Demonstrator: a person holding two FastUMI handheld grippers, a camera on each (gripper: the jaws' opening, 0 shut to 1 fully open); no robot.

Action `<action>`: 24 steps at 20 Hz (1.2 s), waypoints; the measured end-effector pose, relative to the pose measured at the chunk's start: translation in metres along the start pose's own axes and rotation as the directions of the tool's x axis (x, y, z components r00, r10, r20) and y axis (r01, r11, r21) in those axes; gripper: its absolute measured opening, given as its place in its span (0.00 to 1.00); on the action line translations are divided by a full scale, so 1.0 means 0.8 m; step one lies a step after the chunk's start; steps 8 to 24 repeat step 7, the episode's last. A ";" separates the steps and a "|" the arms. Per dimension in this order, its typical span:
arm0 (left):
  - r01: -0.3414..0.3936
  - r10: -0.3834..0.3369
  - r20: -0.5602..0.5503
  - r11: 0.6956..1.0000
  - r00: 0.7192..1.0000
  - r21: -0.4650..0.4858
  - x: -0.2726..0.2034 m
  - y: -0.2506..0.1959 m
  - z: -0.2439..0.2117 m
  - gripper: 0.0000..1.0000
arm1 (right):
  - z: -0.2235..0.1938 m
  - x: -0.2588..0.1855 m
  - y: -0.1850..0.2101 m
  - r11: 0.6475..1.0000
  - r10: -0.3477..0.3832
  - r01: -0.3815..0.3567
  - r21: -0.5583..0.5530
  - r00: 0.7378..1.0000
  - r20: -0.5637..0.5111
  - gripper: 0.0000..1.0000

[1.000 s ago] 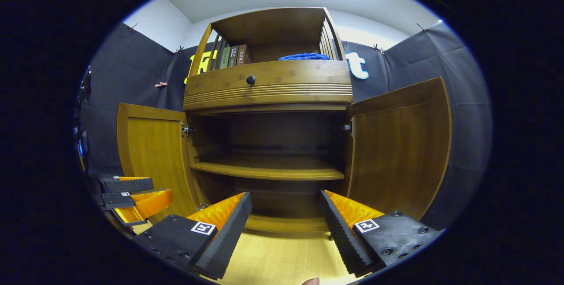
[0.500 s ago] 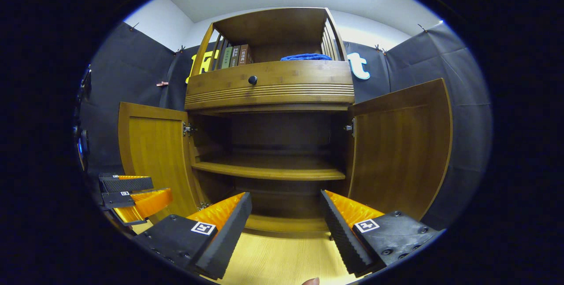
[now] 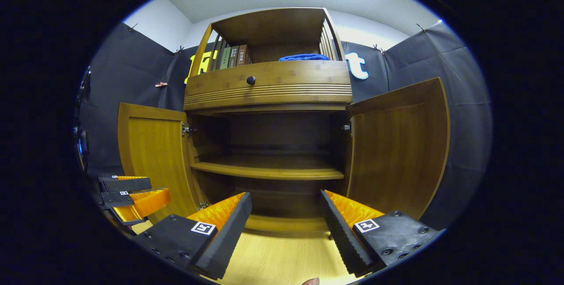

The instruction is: Open the right door of the double-door shoe cabinet with the right hand, and open the left door with the left hand.

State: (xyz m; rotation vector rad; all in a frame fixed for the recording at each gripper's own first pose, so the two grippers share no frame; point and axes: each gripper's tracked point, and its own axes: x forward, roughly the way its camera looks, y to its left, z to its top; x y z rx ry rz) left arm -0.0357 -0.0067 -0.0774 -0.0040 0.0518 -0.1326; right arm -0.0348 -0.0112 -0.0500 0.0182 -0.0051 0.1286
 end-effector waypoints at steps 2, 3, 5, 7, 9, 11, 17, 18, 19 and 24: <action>-0.004 0.004 0.001 1.000 1.000 0.004 0.000 0.001 0.001 0.94 | 0.001 -0.001 0.000 1.000 0.000 0.000 0.003 1.000 0.001 0.98; -0.008 0.008 0.002 1.000 1.000 0.004 -0.002 0.001 0.001 0.95 | 0.001 -0.002 0.000 1.000 -0.001 0.001 0.004 1.000 0.001 0.98; -0.020 0.020 0.005 1.000 1.000 -0.001 -0.003 0.004 0.002 0.95 | 0.002 -0.002 0.001 1.000 -0.001 0.001 0.003 1.000 0.002 0.98; -0.029 0.029 0.006 1.000 1.000 -0.010 -0.005 0.004 0.002 0.96 | 0.002 -0.002 0.000 1.000 -0.003 0.003 0.003 1.000 0.003 0.98; -0.029 0.029 0.006 1.000 1.000 -0.010 -0.005 0.004 0.002 0.96 | 0.002 -0.002 0.000 1.000 -0.003 0.003 0.003 1.000 0.003 0.98; -0.029 0.029 0.006 1.000 1.000 -0.010 -0.005 0.004 0.002 0.96 | 0.002 -0.002 0.000 1.000 -0.003 0.003 0.003 1.000 0.003 0.98; -0.029 0.029 0.006 1.000 1.000 -0.010 -0.005 0.004 0.002 0.96 | 0.002 -0.002 0.000 1.000 -0.003 0.003 0.003 1.000 0.003 0.98; -0.029 0.029 0.006 1.000 1.000 -0.010 -0.005 0.004 0.002 0.96 | 0.002 -0.002 0.000 1.000 -0.003 0.003 0.003 1.000 0.003 0.98; -0.029 0.029 0.006 1.000 1.000 -0.010 -0.005 0.004 0.002 0.96 | 0.002 -0.002 0.000 1.000 -0.003 0.003 0.003 1.000 0.003 0.98; -0.029 0.029 0.006 1.000 1.000 -0.010 -0.005 0.004 0.002 0.96 | 0.002 -0.002 0.000 1.000 -0.003 0.003 0.003 1.000 0.003 0.98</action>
